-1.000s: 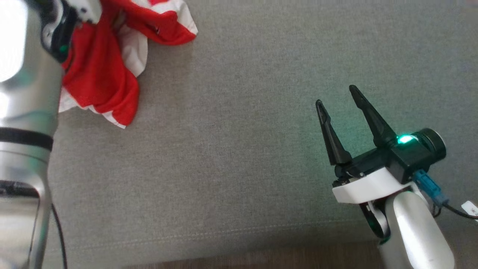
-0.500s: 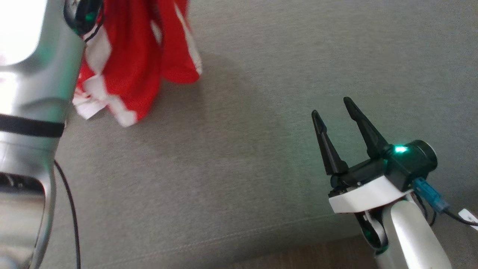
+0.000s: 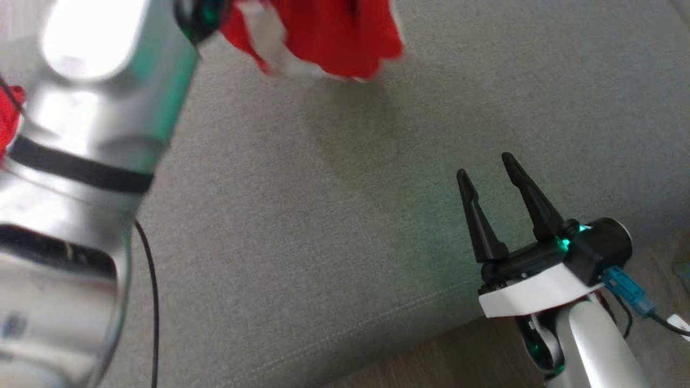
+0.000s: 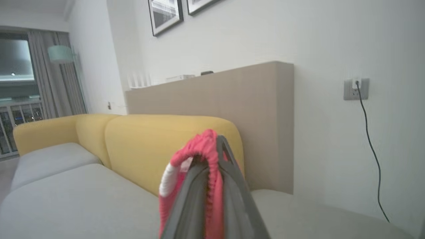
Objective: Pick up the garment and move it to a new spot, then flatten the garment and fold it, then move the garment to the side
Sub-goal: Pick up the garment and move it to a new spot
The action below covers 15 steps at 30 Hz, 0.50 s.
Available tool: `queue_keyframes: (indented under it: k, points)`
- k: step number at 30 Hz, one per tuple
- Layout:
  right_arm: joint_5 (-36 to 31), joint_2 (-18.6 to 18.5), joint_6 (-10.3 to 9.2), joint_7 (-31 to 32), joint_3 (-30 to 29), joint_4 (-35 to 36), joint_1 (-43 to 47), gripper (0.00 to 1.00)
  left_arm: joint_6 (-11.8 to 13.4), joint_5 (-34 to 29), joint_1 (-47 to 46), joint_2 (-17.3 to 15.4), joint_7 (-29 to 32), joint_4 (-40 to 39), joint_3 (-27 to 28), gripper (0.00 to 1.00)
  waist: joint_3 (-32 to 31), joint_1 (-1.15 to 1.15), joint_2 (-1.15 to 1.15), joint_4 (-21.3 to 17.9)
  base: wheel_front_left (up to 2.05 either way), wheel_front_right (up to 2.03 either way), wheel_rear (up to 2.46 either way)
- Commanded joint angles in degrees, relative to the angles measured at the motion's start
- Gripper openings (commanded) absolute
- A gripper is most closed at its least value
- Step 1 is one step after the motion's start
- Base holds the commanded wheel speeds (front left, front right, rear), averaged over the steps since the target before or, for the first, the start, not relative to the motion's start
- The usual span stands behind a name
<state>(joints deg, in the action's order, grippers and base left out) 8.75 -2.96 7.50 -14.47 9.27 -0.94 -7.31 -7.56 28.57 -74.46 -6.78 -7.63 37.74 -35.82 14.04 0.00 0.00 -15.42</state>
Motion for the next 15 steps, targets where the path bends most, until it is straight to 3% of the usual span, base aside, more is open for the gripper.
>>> queue_keyframes:
  k: [1, 9, 15]
  points:
    - [0.39, 0.08, -0.01, -0.52, 1.11, 2.25, -0.47, 1.00, 0.36, 0.17, 1.16, -2.25, -0.50, -0.66, 0.97, 0.00, 0.18, 0.00, 0.00, 0.15, 0.00, 0.00, 0.00]
    - [-0.40, 0.08, -0.01, -0.52, 0.49, 2.52, -0.84, 1.00, 1.68, -3.07, 23.39, -2.71, -6.72, -2.34, -5.58, 0.00, 1.22, 0.00, 0.00, 2.54, 0.00, 0.00, 0.00]
    - [-2.00, 0.08, -0.01, -0.52, -0.23, 2.33, -0.86, 1.00, 3.71, -5.13, 37.55, -2.99, -7.33, -8.41, -6.10, 0.00, 0.55, 0.00, 0.00, 4.94, 0.00, 0.00, 0.00]
